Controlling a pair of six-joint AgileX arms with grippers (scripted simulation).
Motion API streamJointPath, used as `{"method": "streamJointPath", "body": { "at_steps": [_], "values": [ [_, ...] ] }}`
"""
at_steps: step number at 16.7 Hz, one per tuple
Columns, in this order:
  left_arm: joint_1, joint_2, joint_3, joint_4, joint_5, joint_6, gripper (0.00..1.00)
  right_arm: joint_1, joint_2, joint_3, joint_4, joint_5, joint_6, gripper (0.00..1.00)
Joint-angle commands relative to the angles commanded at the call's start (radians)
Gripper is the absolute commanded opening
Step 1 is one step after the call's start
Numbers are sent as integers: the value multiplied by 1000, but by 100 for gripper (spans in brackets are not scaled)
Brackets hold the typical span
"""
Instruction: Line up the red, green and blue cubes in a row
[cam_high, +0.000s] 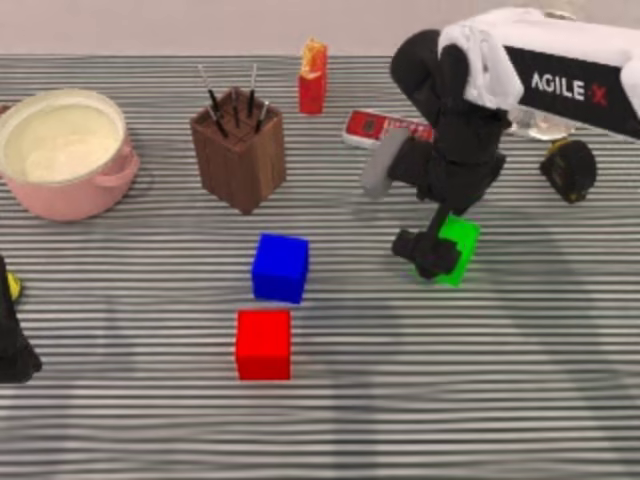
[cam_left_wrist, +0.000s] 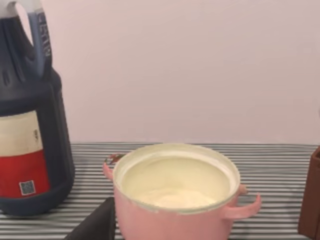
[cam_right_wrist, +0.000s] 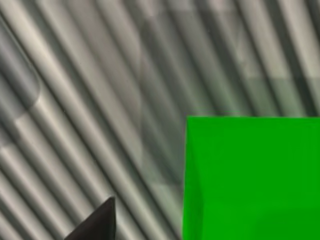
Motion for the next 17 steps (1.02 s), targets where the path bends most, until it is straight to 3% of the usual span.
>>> {"method": "streamJointPath", "body": {
  "at_steps": [4,8,17],
  "values": [
    [0,0,0,0,0,0,100,0,37,-73,110,0,0,100],
    [0,0,0,0,0,0,100,0,38,-76,114,0,0,100],
    [0,0,0,0,0,0,100,0,38,-76,114,0,0,32]
  ]
}}
